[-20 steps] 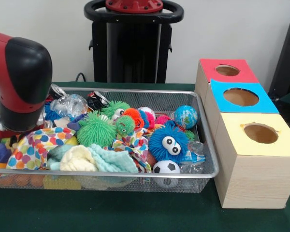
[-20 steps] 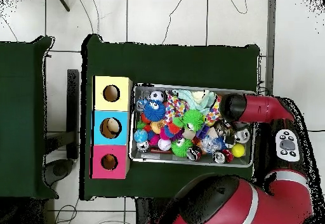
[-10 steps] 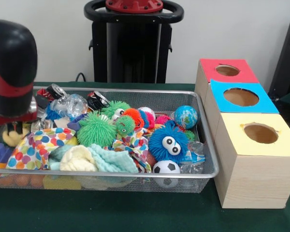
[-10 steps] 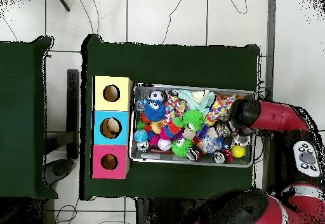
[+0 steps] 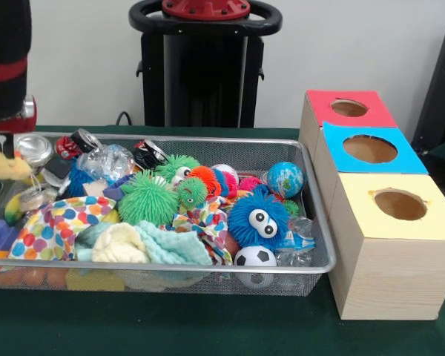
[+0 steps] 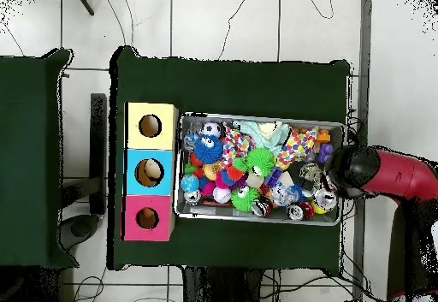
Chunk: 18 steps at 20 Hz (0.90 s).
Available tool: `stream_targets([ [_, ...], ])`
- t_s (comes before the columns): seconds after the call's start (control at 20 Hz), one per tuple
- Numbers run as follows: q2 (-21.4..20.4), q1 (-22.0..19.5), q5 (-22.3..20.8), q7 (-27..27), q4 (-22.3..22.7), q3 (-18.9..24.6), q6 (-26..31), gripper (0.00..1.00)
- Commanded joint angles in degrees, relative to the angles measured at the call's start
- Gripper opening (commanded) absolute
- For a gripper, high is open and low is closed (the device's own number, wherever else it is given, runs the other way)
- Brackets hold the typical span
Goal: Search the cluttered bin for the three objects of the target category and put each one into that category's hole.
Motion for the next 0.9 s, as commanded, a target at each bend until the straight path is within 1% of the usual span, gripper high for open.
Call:
stream_targets([
  [0.05, -5.1, -1.4, 0.1, -7.8, 9.5, 6.9, -4.0, 0.00],
  [0.1, -5.7, -2.2, 1.1, -7.6, 10.6, 7.8, -4.6, 0.00],
  [0.15, -6.4, -3.4, 3.1, -7.2, 12.2, 9.3, -4.8, 0.00],
  [0.3, -8.6, -7.8, 10.0, -5.2, 17.5, 14.7, -6.3, 0.00],
  [0.4, -9.6, -10.5, 12.7, -4.5, 20.3, 18.0, -9.3, 0.00],
  [0.55, -10.9, -13.7, 15.2, -3.5, 23.6, 21.9, -13.8, 0.00],
  [0.7, -12.8, -16.4, 16.7, -2.2, 26.7, 25.3, -18.1, 0.00],
  [0.8, -14.2, -17.3, 16.9, -1.8, 27.8, 26.4, -18.6, 0.00],
  [0.9, -15.1, -17.1, 16.9, -1.3, 27.5, 26.7, -17.3, 0.00],
])
